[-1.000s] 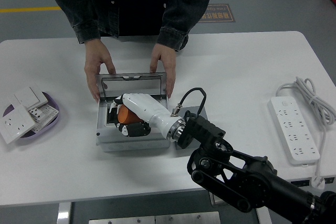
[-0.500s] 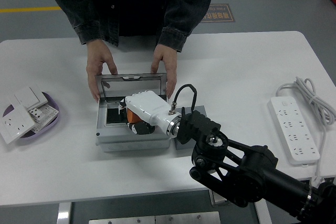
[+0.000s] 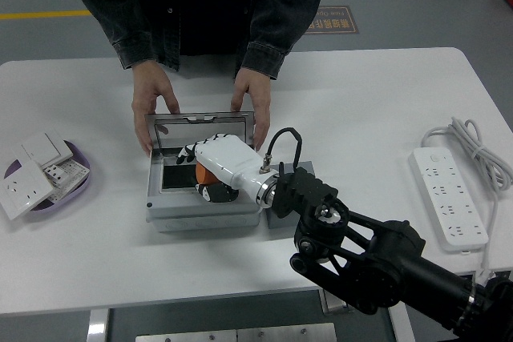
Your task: Pick up the cylinder from the cube,place it in the box,flap close box
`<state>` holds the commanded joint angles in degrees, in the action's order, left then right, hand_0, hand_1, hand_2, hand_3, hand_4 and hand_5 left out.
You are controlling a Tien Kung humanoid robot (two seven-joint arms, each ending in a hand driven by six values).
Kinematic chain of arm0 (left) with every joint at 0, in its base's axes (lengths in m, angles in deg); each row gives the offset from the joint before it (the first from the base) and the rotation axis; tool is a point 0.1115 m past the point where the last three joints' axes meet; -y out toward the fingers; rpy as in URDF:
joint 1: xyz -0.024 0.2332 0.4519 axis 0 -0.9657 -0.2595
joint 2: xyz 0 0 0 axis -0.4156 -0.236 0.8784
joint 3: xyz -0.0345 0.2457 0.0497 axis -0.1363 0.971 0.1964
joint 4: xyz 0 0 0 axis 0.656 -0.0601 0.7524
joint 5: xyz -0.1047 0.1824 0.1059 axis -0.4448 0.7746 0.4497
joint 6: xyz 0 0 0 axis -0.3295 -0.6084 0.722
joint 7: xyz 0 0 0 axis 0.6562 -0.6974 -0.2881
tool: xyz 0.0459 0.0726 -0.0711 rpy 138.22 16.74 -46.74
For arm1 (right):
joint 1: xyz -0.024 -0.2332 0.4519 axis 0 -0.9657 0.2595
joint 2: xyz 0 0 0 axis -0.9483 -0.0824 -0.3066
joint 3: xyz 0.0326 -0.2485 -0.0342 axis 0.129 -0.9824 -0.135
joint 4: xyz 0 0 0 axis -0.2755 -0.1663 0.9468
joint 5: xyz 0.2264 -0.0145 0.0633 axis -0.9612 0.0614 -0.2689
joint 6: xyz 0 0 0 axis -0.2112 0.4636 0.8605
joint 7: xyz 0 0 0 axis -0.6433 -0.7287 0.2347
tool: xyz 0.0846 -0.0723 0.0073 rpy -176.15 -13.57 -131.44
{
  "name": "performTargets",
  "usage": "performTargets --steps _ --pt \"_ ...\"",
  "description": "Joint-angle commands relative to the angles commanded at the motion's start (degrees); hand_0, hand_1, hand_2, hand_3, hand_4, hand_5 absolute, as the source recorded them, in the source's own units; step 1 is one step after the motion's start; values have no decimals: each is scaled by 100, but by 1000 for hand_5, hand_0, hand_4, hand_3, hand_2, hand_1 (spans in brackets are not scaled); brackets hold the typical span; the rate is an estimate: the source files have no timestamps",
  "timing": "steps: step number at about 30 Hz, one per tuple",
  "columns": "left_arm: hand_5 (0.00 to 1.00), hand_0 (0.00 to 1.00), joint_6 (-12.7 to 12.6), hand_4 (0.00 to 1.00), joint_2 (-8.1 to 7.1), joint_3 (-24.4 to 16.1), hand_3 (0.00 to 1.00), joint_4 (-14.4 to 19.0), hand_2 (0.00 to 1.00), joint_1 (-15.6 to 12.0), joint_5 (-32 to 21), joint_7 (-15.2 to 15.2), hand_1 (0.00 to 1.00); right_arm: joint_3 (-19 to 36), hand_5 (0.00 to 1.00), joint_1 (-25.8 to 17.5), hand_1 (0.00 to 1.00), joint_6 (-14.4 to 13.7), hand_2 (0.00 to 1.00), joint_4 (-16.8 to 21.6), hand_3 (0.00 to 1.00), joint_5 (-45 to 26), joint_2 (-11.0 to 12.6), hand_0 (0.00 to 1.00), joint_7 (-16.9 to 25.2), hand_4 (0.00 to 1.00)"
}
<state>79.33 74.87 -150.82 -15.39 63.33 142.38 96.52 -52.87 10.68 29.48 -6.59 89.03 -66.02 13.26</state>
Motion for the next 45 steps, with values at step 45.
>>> performTargets --steps 45 --pt "320 637 24 755 -14 47 703 0 659 53 64 -34 671 527 417 1299 665 -202 682 -220 735 -3603 466 788 793 892"
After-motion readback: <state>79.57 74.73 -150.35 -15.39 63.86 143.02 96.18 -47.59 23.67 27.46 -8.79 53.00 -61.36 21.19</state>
